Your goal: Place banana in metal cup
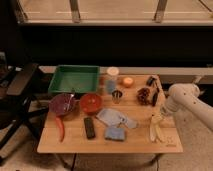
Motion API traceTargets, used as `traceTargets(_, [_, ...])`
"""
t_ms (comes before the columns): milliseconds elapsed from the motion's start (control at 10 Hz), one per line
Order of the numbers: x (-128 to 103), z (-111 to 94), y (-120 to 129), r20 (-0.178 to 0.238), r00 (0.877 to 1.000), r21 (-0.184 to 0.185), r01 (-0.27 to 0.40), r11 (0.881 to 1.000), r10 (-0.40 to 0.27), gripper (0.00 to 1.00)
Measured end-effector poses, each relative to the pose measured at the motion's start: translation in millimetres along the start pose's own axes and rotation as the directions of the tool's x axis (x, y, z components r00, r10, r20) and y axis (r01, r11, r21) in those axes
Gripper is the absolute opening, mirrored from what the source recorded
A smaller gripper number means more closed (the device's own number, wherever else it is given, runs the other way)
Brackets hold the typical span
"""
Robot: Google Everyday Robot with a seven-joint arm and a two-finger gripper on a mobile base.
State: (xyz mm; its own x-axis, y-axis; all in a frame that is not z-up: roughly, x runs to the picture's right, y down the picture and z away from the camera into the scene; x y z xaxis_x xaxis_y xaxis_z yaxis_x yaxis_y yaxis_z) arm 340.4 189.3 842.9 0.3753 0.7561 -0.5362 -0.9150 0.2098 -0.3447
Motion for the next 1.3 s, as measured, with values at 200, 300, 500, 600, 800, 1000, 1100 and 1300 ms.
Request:
traceTargets(200, [12.3,4.7,9.9,-0.019,1.0,-0.015,-0.001,1.0,0.001,0.64])
traceTargets(300, [15.9,8.4,15.2,-0.029,1.0,-0.022,0.004,1.0,-0.004,0.64])
traceTargets(500, [19.8,12.1,24.0,-0.041,0.999,-0.028,0.019,0.999,-0.02,0.64])
traceTargets(600, [21.9,11.9,27.9,-0.039,0.999,-0.027,0.028,0.999,-0.03,0.58])
traceTargets(800, [21.9,7.6,32.2,-0.024,0.999,-0.018,0.041,0.999,-0.041,0.4])
traceTargets(1000, [21.2,1.9,30.3,-0.006,0.999,-0.009,0.041,0.999,-0.041,0.18])
traceTargets(1100, [19.7,0.4,29.6,-0.002,0.999,-0.011,0.041,0.999,-0.041,0.1])
traceTargets(1300, [16.0,-0.5,29.3,0.001,0.999,-0.025,0.046,0.999,-0.046,0.0])
